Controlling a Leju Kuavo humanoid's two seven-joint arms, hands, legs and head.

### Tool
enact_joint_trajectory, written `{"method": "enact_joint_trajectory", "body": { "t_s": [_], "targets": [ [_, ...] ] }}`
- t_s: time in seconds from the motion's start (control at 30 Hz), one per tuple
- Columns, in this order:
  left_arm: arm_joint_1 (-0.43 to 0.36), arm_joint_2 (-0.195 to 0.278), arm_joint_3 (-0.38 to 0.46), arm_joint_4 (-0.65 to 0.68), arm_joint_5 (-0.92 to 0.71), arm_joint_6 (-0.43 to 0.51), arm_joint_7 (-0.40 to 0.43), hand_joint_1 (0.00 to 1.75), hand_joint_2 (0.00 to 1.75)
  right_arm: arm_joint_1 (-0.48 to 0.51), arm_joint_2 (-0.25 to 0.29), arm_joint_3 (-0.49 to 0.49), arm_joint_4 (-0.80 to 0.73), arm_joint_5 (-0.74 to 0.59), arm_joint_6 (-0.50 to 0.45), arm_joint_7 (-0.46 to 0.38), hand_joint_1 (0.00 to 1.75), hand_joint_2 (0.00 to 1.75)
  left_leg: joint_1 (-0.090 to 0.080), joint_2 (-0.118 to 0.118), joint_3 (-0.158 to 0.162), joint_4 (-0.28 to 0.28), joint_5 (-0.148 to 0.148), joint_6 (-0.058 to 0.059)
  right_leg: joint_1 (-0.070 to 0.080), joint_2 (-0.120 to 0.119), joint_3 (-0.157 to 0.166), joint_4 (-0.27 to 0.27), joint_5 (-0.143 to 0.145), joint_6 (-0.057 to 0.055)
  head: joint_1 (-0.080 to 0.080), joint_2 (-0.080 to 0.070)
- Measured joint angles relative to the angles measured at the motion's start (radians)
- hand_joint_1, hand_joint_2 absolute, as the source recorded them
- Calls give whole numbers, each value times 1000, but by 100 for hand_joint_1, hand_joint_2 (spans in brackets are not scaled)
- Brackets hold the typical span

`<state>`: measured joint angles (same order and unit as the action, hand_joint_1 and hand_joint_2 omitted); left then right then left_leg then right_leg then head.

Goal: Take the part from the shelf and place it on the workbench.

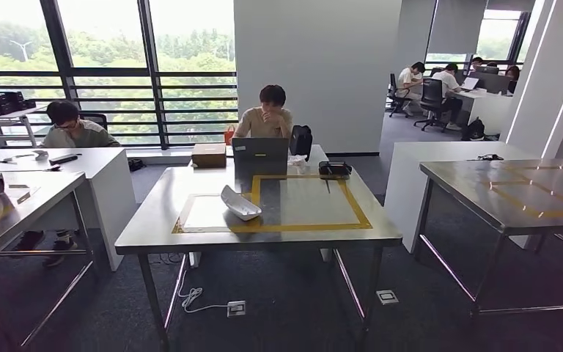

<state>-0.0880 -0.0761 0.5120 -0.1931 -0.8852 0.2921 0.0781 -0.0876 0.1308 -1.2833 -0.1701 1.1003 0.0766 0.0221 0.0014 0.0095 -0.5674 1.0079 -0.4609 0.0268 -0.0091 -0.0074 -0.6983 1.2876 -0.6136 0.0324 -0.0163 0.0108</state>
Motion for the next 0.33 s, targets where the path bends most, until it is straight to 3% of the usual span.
{"method": "enact_joint_trajectory", "body": {
  "t_s": [0.03,0.07,0.1,0.17,0.2,0.23,0.27,0.3,0.33],
  "targets": [
    [-1,0,-7,0,-15,-5,-2,0,0,0,0,0,0,0,3,-11,0,0,0,1,-19,4,13,-2,0,0,15,19,13,0,0,0],
    [-2,-1,-17,0,-31,-10,-1,0,0,-1,0,0,0,2,6,-19,0,0,0,1,-37,9,26,-4,0,0,47,2,42,-1,1,0],
    [-3,-3,-26,1,-44,-16,2,0,0,-2,0,0,0,5,7,-25,0,0,1,1,-55,14,37,-7,0,1,97,-48,70,-4,1,0],
    [-10,-8,-44,0,-64,-33,4,0,0,-6,0,0,0,11,8,-29,0,0,-1,0,-81,23,58,-17,3,3,205,-193,66,-14,2,0],
    [-14,-10,-53,0,-73,-46,0,0,0,-9,0,0,0,12,6,-28,0,0,-1,0,-86,25,67,-23,5,4,235,-246,51,-21,2,0],
    [-19,-11,-62,0,-82,-60,-5,0,0,-10,1,0,0,11,4,-26,0,0,-1,-1,-88,22,77,-29,8,4,246,-274,38,-29,1,0],
    [-23,-12,-70,0,-90,-73,-10,0,0,-11,1,0,0,11,0,-24,0,0,0,-1,-87,17,86,-37,11,4,242,-278,43,-37,0,0],
    [-26,-12,-80,1,-97,-81,-13,0,0,-12,2,0,0,10,-3,-22,0,44,2,0,-88,15,90,-43,10,2,234,-282,53,-46,0,0],
    [-27,-13,-84,1,-100,-84,-15,0,0,-13,2,0,0,10,-5,-21,0,58,3,-1,-88,12,94,-47,10,1,230,-282,58,-50,0,0]
  ]
}}
